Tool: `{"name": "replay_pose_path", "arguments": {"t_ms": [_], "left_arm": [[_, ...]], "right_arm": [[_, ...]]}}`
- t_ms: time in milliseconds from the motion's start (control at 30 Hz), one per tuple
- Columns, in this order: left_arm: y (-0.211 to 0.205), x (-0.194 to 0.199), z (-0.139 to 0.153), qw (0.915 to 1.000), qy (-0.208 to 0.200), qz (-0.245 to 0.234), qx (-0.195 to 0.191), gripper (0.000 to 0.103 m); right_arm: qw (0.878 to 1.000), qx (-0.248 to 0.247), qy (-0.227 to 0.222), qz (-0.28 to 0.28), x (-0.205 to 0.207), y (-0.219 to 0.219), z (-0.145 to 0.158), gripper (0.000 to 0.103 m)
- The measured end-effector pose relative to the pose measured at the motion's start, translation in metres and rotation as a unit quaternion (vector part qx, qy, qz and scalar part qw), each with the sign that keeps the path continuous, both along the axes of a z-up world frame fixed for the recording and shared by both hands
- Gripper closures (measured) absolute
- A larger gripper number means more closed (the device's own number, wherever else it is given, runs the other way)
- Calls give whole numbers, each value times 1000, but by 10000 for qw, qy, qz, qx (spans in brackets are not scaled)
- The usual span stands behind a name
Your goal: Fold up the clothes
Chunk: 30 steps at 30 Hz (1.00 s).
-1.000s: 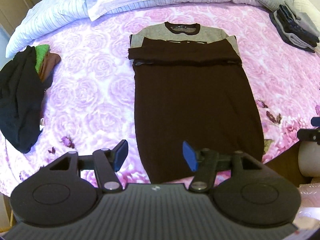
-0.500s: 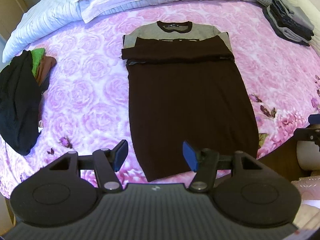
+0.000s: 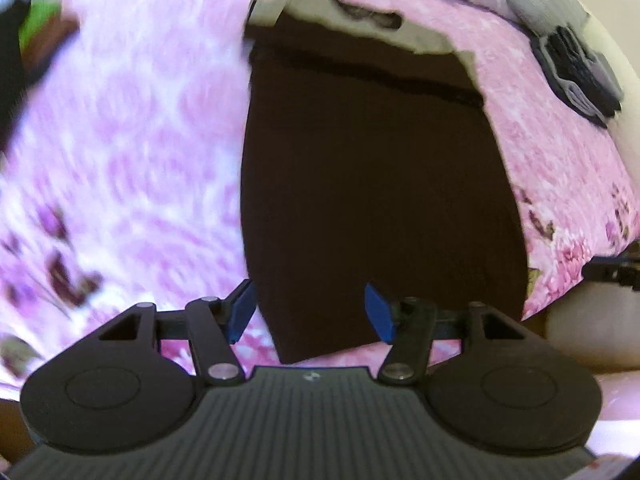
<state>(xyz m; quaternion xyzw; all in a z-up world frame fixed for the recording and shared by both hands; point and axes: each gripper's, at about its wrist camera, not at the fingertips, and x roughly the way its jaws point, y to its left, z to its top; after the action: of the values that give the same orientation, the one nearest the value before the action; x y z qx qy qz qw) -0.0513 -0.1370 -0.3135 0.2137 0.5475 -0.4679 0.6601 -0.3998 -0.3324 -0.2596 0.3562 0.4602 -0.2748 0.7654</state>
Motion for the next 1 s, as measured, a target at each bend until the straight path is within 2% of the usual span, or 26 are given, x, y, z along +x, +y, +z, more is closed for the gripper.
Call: {"name": "replay_pose_path", "arguments": {"t_ms": [67,167,267,400,500,600,767,900,933,967,1000], "left_arm": [[4,12,-30,9996,256,129,22,54],[6,30,-63,9978,573,295,-120,56],[8,49,-84,9950,793,491,-354,56],[1,72,-101,9892,1062,589,-818,56],[-7,89,-112,9817,1373,566,-1192,56],[-8,94,-120,9738,1704,527,-1409,57],[14,79,-133,9592,2381,420,-1466,66],[23,74,-140,9531,2637,484,-1404,78],[22,75,-140,9538,2628,501,-1366,88],[19,76,-141,9561,2592,449,-1293,94],[18,76,-140,9584,2547,375,-1233,96]], "right_arm": [[9998,188,-52,-69,-4,-3,-27,29],[9975,582,-305,-240,-12,-12,-65,39],[9936,781,-633,-508,-20,-25,-89,40],[9883,812,-923,-908,-25,-51,-115,40],[9809,837,-1367,-1102,-27,-70,-127,40],[9700,1145,-1778,-1203,-33,-82,-136,41],[9600,1683,-1939,-1122,-52,-66,-138,50],[9524,2012,-1998,-1124,-59,-52,-144,52],[9484,2092,-2037,-1236,-60,-55,-146,53],[9457,2165,-2051,-1292,-59,-58,-147,59],[9470,2180,-1990,-1270,-57,-61,-147,78]]}}
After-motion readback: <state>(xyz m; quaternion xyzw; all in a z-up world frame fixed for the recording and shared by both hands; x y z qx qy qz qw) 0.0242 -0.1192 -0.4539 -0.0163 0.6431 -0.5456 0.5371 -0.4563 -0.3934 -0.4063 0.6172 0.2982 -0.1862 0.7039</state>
